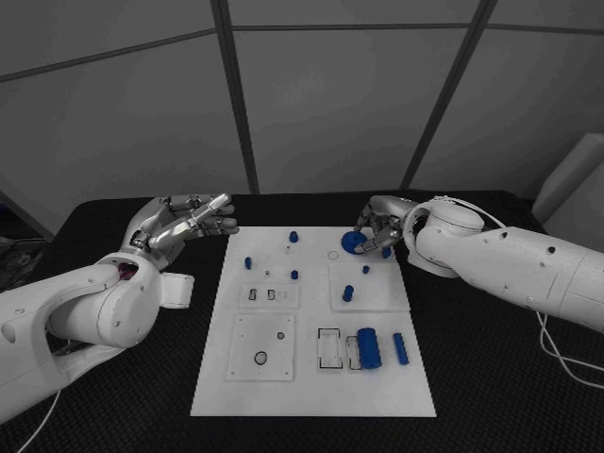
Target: Assemble the parts on the task board
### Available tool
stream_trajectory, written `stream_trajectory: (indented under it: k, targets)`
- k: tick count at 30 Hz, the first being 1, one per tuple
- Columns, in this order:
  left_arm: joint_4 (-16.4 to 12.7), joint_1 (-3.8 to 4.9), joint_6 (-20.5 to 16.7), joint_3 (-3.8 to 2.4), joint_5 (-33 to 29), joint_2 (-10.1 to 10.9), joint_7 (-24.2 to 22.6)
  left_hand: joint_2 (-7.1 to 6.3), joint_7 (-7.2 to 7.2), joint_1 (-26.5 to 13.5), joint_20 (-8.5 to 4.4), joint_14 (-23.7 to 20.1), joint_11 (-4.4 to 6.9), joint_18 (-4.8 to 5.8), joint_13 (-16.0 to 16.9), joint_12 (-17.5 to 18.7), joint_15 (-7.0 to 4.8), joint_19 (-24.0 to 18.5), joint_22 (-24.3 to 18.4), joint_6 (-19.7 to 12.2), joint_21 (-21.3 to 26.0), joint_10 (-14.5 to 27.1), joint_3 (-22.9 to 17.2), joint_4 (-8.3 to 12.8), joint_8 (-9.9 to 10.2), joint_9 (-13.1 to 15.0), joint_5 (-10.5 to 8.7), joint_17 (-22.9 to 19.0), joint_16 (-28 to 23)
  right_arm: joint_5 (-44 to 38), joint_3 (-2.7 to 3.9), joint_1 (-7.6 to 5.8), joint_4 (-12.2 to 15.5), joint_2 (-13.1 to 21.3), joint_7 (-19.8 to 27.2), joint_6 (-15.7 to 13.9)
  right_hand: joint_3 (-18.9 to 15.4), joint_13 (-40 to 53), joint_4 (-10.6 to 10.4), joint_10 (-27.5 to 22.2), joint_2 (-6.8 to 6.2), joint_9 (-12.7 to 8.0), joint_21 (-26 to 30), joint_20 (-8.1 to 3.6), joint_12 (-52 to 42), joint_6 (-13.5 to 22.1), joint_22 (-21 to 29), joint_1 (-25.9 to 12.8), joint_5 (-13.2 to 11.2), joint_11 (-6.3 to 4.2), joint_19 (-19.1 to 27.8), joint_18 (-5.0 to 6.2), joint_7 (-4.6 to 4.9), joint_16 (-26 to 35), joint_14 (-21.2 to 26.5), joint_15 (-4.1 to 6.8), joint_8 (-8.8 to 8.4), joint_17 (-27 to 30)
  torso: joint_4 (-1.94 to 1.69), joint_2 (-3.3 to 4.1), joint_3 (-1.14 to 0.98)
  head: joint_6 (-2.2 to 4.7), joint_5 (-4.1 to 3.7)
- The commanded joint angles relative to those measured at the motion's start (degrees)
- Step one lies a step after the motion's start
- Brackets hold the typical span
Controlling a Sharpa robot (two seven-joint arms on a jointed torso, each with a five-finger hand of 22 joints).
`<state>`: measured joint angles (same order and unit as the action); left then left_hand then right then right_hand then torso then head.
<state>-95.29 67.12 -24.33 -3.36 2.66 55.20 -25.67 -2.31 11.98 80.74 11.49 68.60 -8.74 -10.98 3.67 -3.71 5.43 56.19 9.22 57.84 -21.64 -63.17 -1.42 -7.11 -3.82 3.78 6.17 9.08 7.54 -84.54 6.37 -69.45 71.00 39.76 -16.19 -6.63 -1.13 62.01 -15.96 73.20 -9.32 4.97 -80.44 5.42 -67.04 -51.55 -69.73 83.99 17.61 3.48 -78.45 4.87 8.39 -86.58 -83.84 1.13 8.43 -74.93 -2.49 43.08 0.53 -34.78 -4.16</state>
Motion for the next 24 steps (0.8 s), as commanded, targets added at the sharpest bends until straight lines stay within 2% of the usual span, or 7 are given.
stream_trajectory:
  k: [1,6,10,13,16,24]
  targets:
    - [0.0,0.08,0.7,-0.06,0.1,-0.1,-0.1,0.48,0.01,0.1,0.14,-0.2,-0.08,0.58,-0.1,0.2,0.22,0.2,-0.1,-0.3,-0.2,0.4,0.0,0.4,0.2,-0.1,-0.23,0.1,-0.3,0.2,0.02,-0.08,0.0,-0.2,-0.1,2.0,0.2,0.4,-0.2,0.5,0.26,0.1,-0.4,0.0,-0.5,-0.3,-0.1,0.3,0.3,-0.07,-0.6,-0.71,-0.08,-0.3,-4.6,-0.34,0.45,-7.5,-0.01,0.01,-0.01,-0.05,0.03]
    - [0.0,0.08,0.6,-0.06,0.1,-0.1,-0.1,0.48,0.01,0.1,0.14,-0.2,-0.08,0.58,-0.1,0.2,0.22,0.2,-0.1,-0.3,-0.2,0.4,0.0,0.4,0.2,-0.1,-0.23,0.1,-0.3,0.3,0.02,-0.08,0.1,-0.3,-0.3,2.3,0.4,1.8,0.0,1.0,0.91,0.2,-0.5,-0.04,-1.8,-1.0,-0.4,0.4,0.4,-0.17,-0.7,-0.77,-0.2,-0.4,-4.6,-0.28,1.06,-7.8,-0.02,0.02,-0.01,-0.18,0.06]
    - [-0.1,0.08,0.6,-0.06,0.1,0.0,-0.1,0.52,0.03,0.1,0.14,-0.2,-0.09,0.58,-0.1,0.2,0.23,0.2,-0.1,-0.3,-0.2,0.5,0.0,0.5,0.3,-0.1,-0.22,0.1,-0.4,0.4,0.02,-0.08,0.0,-0.3,-0.3,2.1,1.1,3.4,0.4,1.7,2.21,0.5,-0.8,-0.12,-3.2,-2.6,-0.9,0.8,0.6,-0.26,-0.9,-0.85,-0.26,-0.5,-4.7,-0.2,1.95,-8.1,-0.02,0.03,0.0,-0.2,0.04]
    - [-0.1,0.08,0.6,-0.06,0.1,0.0,-0.1,0.54,0.03,0.1,0.15,-0.2,-0.1,0.58,-0.1,0.2,0.23,0.2,-0.1,-0.3,-0.2,0.5,0.0,0.5,0.3,-0.1,-0.21,0.1,-0.4,0.3,0.02,-0.08,-0.1,-0.3,-0.2,1.0,1.9,4.7,0.7,2.3,3.65,0.7,-1.0,-0.17,-4.3,-4.4,-1.3,1.2,0.4,-0.37,-1.1,-0.93,-0.36,-0.6,-4.7,-0.13,2.69,-8.3,0.03,0.02,-0.02,-0.28,0.1]
    - [-0.1,0.08,0.6,-0.06,0.1,0.0,0.0,0.54,0.03,0.1,0.15,-0.2,-0.1,0.58,-0.1,0.2,0.23,0.2,-0.1,-0.3,-0.2,0.5,0.0,0.5,0.3,-0.1,-0.21,0.1,-0.4,0.1,0.02,-0.07,0.0,-0.3,-0.2,-0.5,3.1,6.4,1.1,3.4,4.94,0.8,-1.3,-0.39,-5.8,-6.2,-1.9,1.7,-1.5,-0.83,-1.4,-1.02,-0.91,-0.7,-4.8,0.21,3.31,-8.6,0.05,0.03,-0.03,-0.32,0.17]
    - [-0.1,0.08,0.7,-0.06,0.1,0.0,0.1,0.54,0.03,0.1,0.15,-0.2,-0.1,0.58,-0.1,0.2,0.23,0.2,-0.1,-0.3,-0.2,0.5,0.0,0.5,0.3,-0.1,-0.21,0.1,-0.4,-1.5,0.01,-0.07,0.6,-0.3,-0.2,-4.0,4.1,8.9,1.3,5.0,5.11,0.8,-1.8,-0.75,-7.9,-7.7,-2.8,1.8,-1.5,-1.31,-1.9,-1.2,-1.49,-0.9,-4.8,0.61,3.67,-9.0,-0.04,-0.01,-0.05,-0.21,0.14]
